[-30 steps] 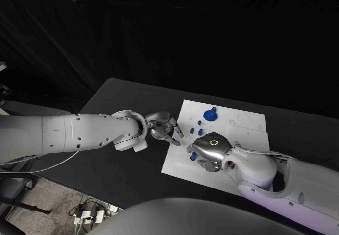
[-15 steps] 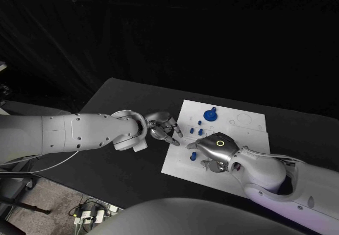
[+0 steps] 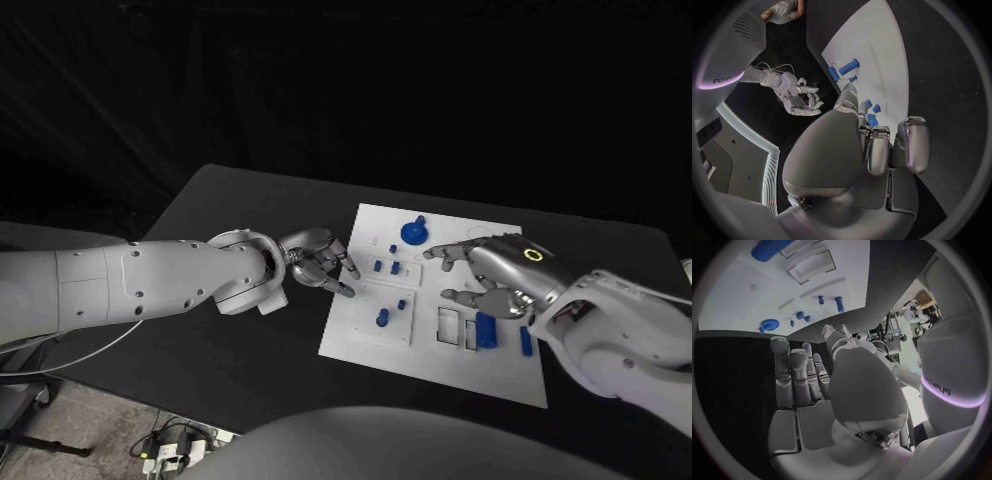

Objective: Assemble the parts on the task board

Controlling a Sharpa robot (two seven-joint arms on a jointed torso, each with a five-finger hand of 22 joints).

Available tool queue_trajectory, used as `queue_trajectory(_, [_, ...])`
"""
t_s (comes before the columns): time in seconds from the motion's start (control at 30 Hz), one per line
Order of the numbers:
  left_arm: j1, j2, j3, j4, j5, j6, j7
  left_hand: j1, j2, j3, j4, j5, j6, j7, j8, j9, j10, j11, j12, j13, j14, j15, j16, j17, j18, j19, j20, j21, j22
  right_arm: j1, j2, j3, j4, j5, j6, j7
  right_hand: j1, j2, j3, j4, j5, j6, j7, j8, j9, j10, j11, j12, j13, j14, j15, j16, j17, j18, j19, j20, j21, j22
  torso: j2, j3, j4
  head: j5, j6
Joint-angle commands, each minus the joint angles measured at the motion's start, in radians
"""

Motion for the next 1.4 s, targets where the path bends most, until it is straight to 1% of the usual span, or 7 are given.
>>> queue_trajectory(0.03, [0.000, 0.000, 0.001, 0.005, 0.013, -0.029, 0.037, -0.003, 0.010, -0.006, 0.001, 0.005, 0.007, -0.001, 0.006, 0.000, 0.008, -0.007, 0.002, 0.038, 0.102, -0.003, 0.002, 0.263, 0.013, 0.007, -0.004, 0.006, 0.215, 0.013, -0.050, -0.002, 0.007, 0.359, -0.061, 0.117, -0.010, 0.024, 0.004, 0.021, 0.021, 0.084, 0.025, 0.043, 0.016, 0.137, -0.043, 0.096, 0.038, -0.030, -0.028, -0.017, -0.034, 0.018, -0.023, -0.010, -0.029, 0.049, -0.001, -0.0001, -0.0040, -0.036, 0.000])
queue_trajectory(0.27, [-0.001, 0.001, 0.001, 0.004, 0.022, -0.038, 0.039, -0.002, 0.014, -0.006, 0.001, 0.008, 0.011, -0.003, 0.010, 0.001, 0.011, -0.009, 0.005, 0.041, 0.102, -0.004, 0.002, 0.263, 0.013, 0.009, -0.005, 0.008, 0.216, 0.031, -0.126, -0.004, -0.005, 0.472, 0.060, -0.065, -0.264, 0.071, -0.070, 0.178, 0.048, 0.261, -0.021, 0.147, 0.060, 0.328, -0.099, 0.362, 0.247, 0.242, -0.074, 0.197, 0.484, -0.013, 0.069, -0.058, 0.127, 0.086, -0.001, -0.0002, -0.0068, -0.104, 0.000])
queue_trajectory(0.4, [-0.001, 0.001, 0.001, 0.006, 0.025, -0.043, 0.039, -0.003, 0.018, -0.006, 0.002, 0.010, 0.013, -0.004, 0.012, 0.001, 0.012, -0.010, 0.006, 0.042, 0.102, -0.005, 0.002, 0.263, 0.013, 0.009, -0.005, 0.008, 0.216, 0.050, -0.128, -0.004, -0.016, 0.476, 0.178, -0.242, -0.429, 0.080, -0.126, 0.175, 0.051, 0.329, -0.041, 0.184, 0.096, 0.556, -0.118, 0.813, 0.843, 0.279, -0.088, 0.230, 0.584, -0.007, 0.057, -0.074, 0.118, 0.080, 0.000, 0.0003, -0.0055, -0.135, 0.000])
queue_trajectory(0.47, [-0.001, 0.000, 0.001, 0.009, 0.028, -0.044, 0.038, -0.003, 0.019, -0.006, 0.002, 0.012, 0.013, -0.004, 0.013, 0.001, 0.013, -0.010, 0.007, 0.043, 0.102, -0.005, 0.002, 0.263, 0.013, 0.009, -0.005, 0.008, 0.216, 0.072, -0.114, -0.004, -0.029, 0.455, 0.279, -0.341, -0.482, 0.068, -0.142, 0.176, 0.040, 0.371, -0.064, 0.201, 0.128, 0.751, -0.140, 1.060, 1.248, 0.442, -0.111, 0.302, 0.883, -0.040, 0.189, -0.099, 0.333, 0.126, 0.000, 0.0001, -0.0034, -0.151, 0.000])
queue_trajectory(0.73, [-0.001, -0.004, 0.001, 0.014, 0.036, -0.045, 0.041, -0.002, 0.020, -0.006, 0.001, 0.013, 0.014, -0.005, 0.014, 0.001, 0.016, -0.010, 0.011, 0.048, 0.102, -0.005, 0.002, 0.263, 0.013, 0.009, -0.006, 0.009, 0.216, 0.143, -0.032, -0.004, -0.088, 0.430, 0.564, -0.511, -0.520, 0.063, -0.130, 0.178, 0.040, 0.387, -0.065, 0.149, 0.128, 0.753, -0.143, 1.061, 1.252, 0.451, -0.131, 0.305, 0.899, -0.092, 0.339, -0.120, 0.611, 0.191, -0.001, -0.0009, -0.0024, -0.178, 0.000])
queue_trajectory(1.07, [-0.001, -0.003, 0.001, 0.017, 0.038, -0.036, 0.039, -0.002, 0.021, -0.006, 0.001, 0.016, 0.015, -0.005, 0.016, 0.001, 0.022, -0.011, 0.016, 0.055, 0.102, -0.006, 0.002, 0.263, 0.012, 0.010, -0.006, 0.010, 0.216, 0.160, 0.096, -0.004, -0.196, 0.427, 0.756, -0.564, -0.574, 0.059, -0.138, 0.180, -0.087, 0.426, -0.068, 0.112, 0.103, 0.753, -0.146, 1.061, 1.252, 0.451, -0.135, 0.305, 0.899, -0.095, 0.349, -0.125, 0.636, 0.195, -0.001, 0.0001, -0.0044, -0.183, 0.000])
queue_trajectory(1.4, [-0.001, 0.004, 0.001, 0.014, 0.038, -0.026, 0.034, -0.003, 0.021, -0.007, 0.001, 0.017, 0.015, -0.006, 0.016, 0.001, 0.023, -0.011, 0.017, 0.056, 0.102, -0.006, 0.002, 0.263, 0.012, 0.010, -0.006, 0.010, 0.216, 0.149, 0.195, -0.007, -0.290, 0.440, 0.872, -0.584, -0.583, 0.060, -0.136, 0.176, -0.097, 0.422, -0.067, 0.091, 0.094, 0.753, -0.148, 1.061, 1.252, 0.451, -0.134, 0.305, 0.899, -0.093, 0.344, -0.125, 0.627, 0.191, 0.000, 0.0000, -0.0051, -0.187, 0.000])
